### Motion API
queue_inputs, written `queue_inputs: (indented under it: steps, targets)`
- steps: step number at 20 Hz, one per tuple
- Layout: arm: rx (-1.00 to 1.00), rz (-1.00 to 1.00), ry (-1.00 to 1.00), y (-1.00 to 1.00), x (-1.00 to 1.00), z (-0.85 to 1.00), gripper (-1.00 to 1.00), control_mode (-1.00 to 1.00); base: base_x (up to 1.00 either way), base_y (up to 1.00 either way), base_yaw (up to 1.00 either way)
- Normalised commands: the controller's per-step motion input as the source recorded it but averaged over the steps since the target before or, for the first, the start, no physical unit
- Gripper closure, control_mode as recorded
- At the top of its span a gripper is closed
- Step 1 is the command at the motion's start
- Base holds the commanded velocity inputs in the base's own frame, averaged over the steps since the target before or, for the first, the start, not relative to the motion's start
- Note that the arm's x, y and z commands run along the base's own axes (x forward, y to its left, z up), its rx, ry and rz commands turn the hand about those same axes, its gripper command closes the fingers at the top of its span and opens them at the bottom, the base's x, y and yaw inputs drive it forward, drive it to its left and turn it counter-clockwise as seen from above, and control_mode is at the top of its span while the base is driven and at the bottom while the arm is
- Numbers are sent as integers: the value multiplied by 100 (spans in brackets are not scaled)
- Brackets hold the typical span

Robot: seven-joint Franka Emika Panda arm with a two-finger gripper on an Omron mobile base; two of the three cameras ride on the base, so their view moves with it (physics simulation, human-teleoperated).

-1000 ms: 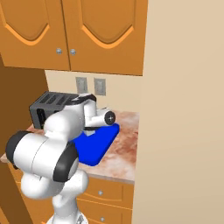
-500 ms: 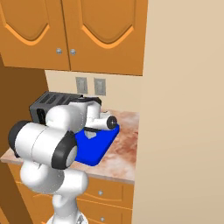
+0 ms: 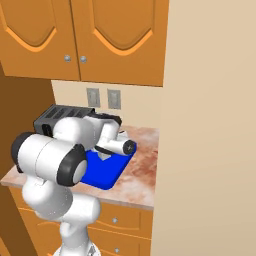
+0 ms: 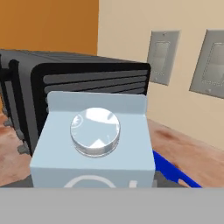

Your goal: Take out the milk from the fridge and place it on the tray on the counter. Then take the sugar cube near the tray and place it in the tray.

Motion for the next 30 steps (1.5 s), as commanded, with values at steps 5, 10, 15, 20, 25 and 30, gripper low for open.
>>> queue_inputs:
  steps: [5, 10, 15, 20, 25, 30]
  targets:
    - [0, 0, 0, 0, 0, -24, 100, -100, 0, 0, 0]
    - [0, 0, -2, 0, -5, 14, -100, -100, 0, 0, 0]
    - [0, 0, 0, 0, -1, 43, -100, -100, 0, 0, 0]
    - [0, 0, 0, 0, -1, 27, -100, -100, 0, 0, 0]
    - [0, 0, -10, 0, -17, 49, -100, -100, 0, 0, 0]
    - [0, 0, -24, 0, -42, 58, -100, -100, 0, 0, 0]
